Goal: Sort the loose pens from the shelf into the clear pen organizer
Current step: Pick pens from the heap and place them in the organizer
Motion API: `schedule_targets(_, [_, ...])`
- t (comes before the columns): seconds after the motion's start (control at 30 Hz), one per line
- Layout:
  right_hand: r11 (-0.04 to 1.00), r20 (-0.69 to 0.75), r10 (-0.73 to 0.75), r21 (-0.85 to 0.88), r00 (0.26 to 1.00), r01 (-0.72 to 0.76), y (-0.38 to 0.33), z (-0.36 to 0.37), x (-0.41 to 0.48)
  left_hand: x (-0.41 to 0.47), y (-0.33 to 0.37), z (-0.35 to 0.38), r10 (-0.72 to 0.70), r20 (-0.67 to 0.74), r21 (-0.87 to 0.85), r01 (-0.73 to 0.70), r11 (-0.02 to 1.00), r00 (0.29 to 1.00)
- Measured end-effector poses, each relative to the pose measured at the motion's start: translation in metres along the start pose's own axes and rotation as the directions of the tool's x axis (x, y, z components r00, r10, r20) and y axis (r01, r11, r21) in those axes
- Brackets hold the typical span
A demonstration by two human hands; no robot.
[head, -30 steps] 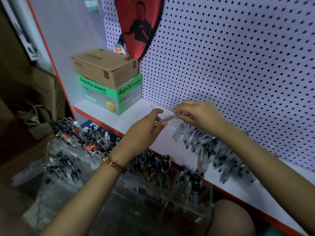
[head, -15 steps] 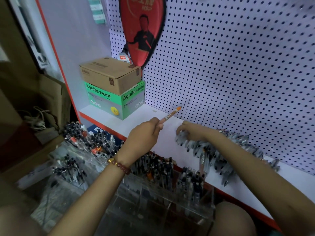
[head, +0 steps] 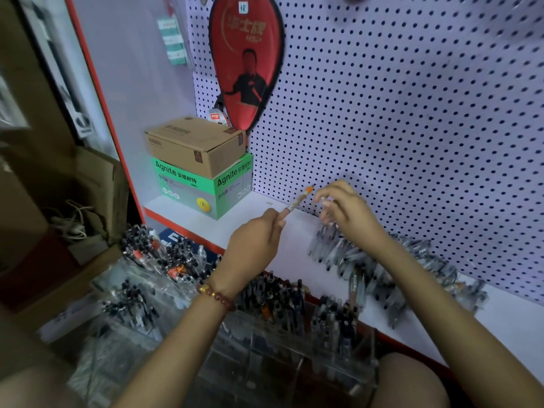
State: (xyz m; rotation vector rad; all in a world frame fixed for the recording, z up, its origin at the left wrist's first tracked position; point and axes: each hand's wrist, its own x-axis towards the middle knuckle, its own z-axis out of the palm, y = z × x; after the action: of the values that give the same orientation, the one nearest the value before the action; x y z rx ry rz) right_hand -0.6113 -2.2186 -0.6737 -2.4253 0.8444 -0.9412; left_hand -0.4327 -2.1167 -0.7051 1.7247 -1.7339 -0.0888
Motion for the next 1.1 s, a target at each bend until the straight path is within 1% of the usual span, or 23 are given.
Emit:
schedule_targets(0.03, [0.995, -0.086, -0.025, 0.091, 0.996, 0.033, -0.019, -0.001, -0.008, -0.002, 0.003, -0.001, 0.057, -0.036, 0.034, -0.055, 0.998, 0.998])
schedule_targets(0.07, [0.987, -0.16, -0.063, 0.134, 0.985, 0.085, -0.036, 0.0, -0.018, -0.005, 0.007, -0.002, 0.098, -0.077, 0.026, -0.097, 0.995, 0.992])
schedule_targets(0.1, [0.98, -0.221, -0.11, 0.14, 0.969, 0.143, -0.052, 0.003, -0.026, -0.007, 0.01, -0.003, 0.109, -0.119, -0.046, -0.115, 0.992, 0.987])
schedule_targets(0.13, [0.975, -0.269, -0.16, 0.109, 0.95, 0.195, -0.067, 0.008, -0.035, -0.01, 0.014, -0.005, 0.088, -0.146, -0.188, -0.115, 0.975, 0.985])
schedule_targets(0.17, [0.97, -0.298, -0.211, 0.056, 0.931, 0.238, -0.08, 0.014, -0.042, -0.012, 0.02, -0.009, 0.043, -0.152, -0.37, -0.097, 0.924, 0.987])
schedule_targets(0.2, [0.96, -0.307, -0.266, -0.004, 0.914, 0.278, -0.089, 0.021, -0.047, -0.016, 0.026, -0.014, -0.01, -0.131, -0.546, -0.064, 0.836, 0.991])
schedule_targets(0.23, [0.946, -0.29, -0.32, -0.048, 0.902, 0.32, -0.097, 0.029, -0.051, -0.021, 0.031, -0.02, -0.06, -0.098, -0.692, -0.024, 0.722, 0.993])
schedule_targets(0.3, [0.923, -0.209, -0.385, -0.069, 0.899, 0.379, -0.106, 0.046, -0.058, -0.034, 0.036, -0.031, -0.145, -0.022, -0.851, 0.058, 0.522, 0.989])
schedule_targets(0.4, [0.912, -0.131, -0.411, -0.053, 0.902, 0.408, -0.12, 0.066, -0.068, -0.064, 0.028, -0.045, -0.236, 0.042, -0.933, 0.122, 0.338, 0.971])
schedule_targets(0.43, [0.905, -0.107, -0.425, -0.061, 0.899, 0.421, -0.126, 0.072, -0.07, -0.074, 0.023, -0.05, -0.265, 0.071, -0.956, 0.142, 0.257, 0.961])
schedule_targets(0.53, [0.864, -0.014, -0.486, -0.155, 0.874, 0.479, -0.149, 0.094, -0.075, -0.106, 0.003, -0.061, -0.321, 0.162, -0.984, 0.176, 0.017, 0.933])
schedule_targets(0.6, [0.823, 0.067, -0.523, -0.218, 0.849, 0.524, -0.164, 0.11, -0.078, -0.125, -0.01, -0.072, -0.363, 0.208, -0.978, 0.198, -0.064, 0.908])
schedule_targets(0.7, [0.765, 0.152, -0.56, -0.281, 0.814, 0.579, -0.18, 0.13, -0.084, -0.151, -0.03, -0.092, -0.391, 0.225, -0.974, 0.215, -0.07, 0.892])
schedule_targets(0.77, [0.757, 0.179, -0.569, -0.269, 0.803, 0.596, -0.189, 0.141, -0.085, -0.164, -0.045, -0.105, -0.374, 0.202, -0.977, 0.215, -0.007, 0.905])
schedule_targets(0.8, [0.769, 0.189, -0.563, -0.235, 0.804, 0.594, -0.193, 0.147, -0.086, -0.169, -0.053, -0.109, -0.365, 0.169, -0.975, 0.209, 0.073, 0.916])
schedule_targets(0.87, [0.842, 0.141, -0.518, -0.09, 0.843, 0.533, -0.201, 0.162, -0.087, -0.177, -0.067, -0.114, -0.377, 0.07, -0.933, 0.194, 0.302, 0.923])
schedule_targets(0.9, [0.887, 0.071, -0.462, 0.022, 0.884, 0.461, -0.204, 0.17, -0.088, -0.18, -0.074, -0.116, -0.391, 0.018, -0.897, 0.187, 0.399, 0.92])
schedule_targets(0.93, [0.924, -0.012, -0.357, 0.147, 0.934, 0.354, -0.206, 0.176, -0.088, -0.183, -0.082, -0.117, -0.405, -0.021, -0.864, 0.188, 0.468, 0.914])
schedule_targets(0.97, [0.938, -0.068, -0.205, 0.27, 0.977, 0.215, -0.207, 0.182, -0.087, -0.186, -0.088, -0.119, -0.419, -0.038, -0.844, 0.195, 0.5, 0.907])
schedule_targets(1.0, [0.922, -0.063, -0.032, 0.384, 0.997, 0.054, -0.208, 0.187, -0.085, -0.189, -0.093, -0.121, -0.426, -0.036, -0.843, 0.202, 0.499, 0.904])
schedule_targets(1.03, [0.871, 0.013, 0.13, 0.477, 0.991, -0.121, -0.21, 0.19, -0.081, -0.193, -0.098, -0.122, -0.427, -0.015, -0.852, 0.212, 0.479, 0.904])
schedule_targets(1.07, [0.797, 0.123, 0.241, 0.541, 0.963, -0.268, -0.211, 0.193, -0.078, -0.196, -0.103, -0.123, -0.416, 0.016, -0.863, 0.223, 0.453, 0.909])
schedule_targets(1.1, [0.721, 0.217, 0.287, 0.592, 0.933, -0.36, -0.212, 0.196, -0.076, -0.2, -0.106, -0.123, -0.387, 0.06, -0.863, 0.242, 0.442, 0.92])
